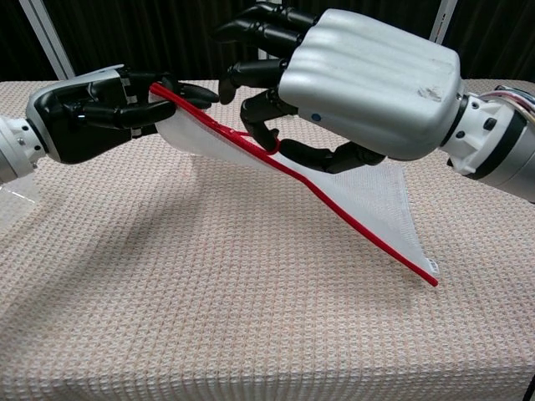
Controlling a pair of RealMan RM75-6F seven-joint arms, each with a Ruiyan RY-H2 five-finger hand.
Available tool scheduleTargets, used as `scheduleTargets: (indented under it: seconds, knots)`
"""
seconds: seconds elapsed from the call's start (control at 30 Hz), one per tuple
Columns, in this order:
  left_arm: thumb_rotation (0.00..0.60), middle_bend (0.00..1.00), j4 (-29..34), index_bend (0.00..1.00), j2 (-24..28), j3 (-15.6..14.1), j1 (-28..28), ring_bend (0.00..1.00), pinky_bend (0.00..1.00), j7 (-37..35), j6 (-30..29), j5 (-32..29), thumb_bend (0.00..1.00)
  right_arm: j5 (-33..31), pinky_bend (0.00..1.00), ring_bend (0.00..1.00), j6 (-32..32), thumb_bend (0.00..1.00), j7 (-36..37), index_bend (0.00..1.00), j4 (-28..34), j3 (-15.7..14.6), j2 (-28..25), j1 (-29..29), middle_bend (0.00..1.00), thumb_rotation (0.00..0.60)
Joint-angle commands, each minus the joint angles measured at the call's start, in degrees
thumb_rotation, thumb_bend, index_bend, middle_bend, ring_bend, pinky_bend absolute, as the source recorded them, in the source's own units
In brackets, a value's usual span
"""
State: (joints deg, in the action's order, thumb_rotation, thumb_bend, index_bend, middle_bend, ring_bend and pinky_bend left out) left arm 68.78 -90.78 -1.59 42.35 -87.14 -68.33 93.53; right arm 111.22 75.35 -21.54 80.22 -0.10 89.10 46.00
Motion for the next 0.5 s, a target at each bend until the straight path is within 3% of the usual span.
scheduleTargets:
  seconds: [0.03, 0.5]
  knots:
    - [0.600, 0.27, -0.5, 0.69, 0.1, 0.5, -0.4, 0.11, 0.13, -1.6, 0.1, -0.8, 0.48, 0.2, 0.00, 0.00, 0.9, 0.48, -0.1, 0.82, 0.3, -0.8, -0.6, -1.2, 0.24, 0.600]
    - [0.600, 0.27, -5.6, 0.69, 0.0, 2.3, -3.0, 0.11, 0.14, -3.1, 2.9, -6.1, 0.48, 1.4, 0.00, 0.00, 7.8, 0.48, -0.5, 0.82, -0.9, -7.5, -3.8, -11.3, 0.24, 0.600]
